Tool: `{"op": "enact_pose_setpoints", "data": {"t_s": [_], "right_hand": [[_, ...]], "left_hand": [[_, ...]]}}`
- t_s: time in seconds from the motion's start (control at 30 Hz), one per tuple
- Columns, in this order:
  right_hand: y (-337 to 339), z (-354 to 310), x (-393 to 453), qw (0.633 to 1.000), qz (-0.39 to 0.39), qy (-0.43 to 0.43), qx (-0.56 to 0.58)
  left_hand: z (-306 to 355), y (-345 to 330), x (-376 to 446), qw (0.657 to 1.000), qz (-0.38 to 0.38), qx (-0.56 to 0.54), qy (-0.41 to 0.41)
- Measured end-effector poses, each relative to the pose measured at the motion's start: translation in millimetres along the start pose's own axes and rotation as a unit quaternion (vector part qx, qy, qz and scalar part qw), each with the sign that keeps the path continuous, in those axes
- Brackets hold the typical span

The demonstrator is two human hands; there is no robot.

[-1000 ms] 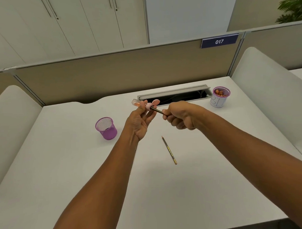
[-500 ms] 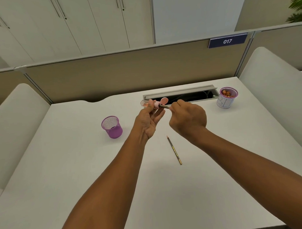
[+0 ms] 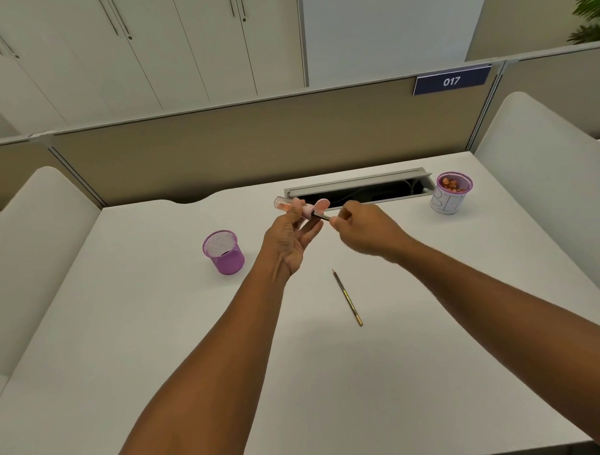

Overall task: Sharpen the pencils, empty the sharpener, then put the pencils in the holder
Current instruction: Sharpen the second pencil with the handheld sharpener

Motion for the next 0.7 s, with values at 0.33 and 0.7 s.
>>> {"op": "enact_pose_setpoints", "data": {"t_s": [0.33, 0.7], "right_hand": [[1.8, -11.8, -13.2, 0.973, 0.095, 0.025, -0.209], [-8.7, 4.5, -18.1, 0.857, -0.250, -0.241, 0.381]], "left_hand": [[-0.8, -3.1, -1.7, 1.000, 0.008, 0.005, 0.004], [6.9, -8.4, -11.4, 0.993, -0.119, -0.003, -0.005]]}}
Point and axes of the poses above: each hand's wrist, its own x-axis towards the middle knuckle, its own y-axis out of the back of the hand, z = x × y, the point moved 6 cm from there along x, towards the middle knuckle, and after that the axes turned 2 degrees about -z, right-handed, at the moved point
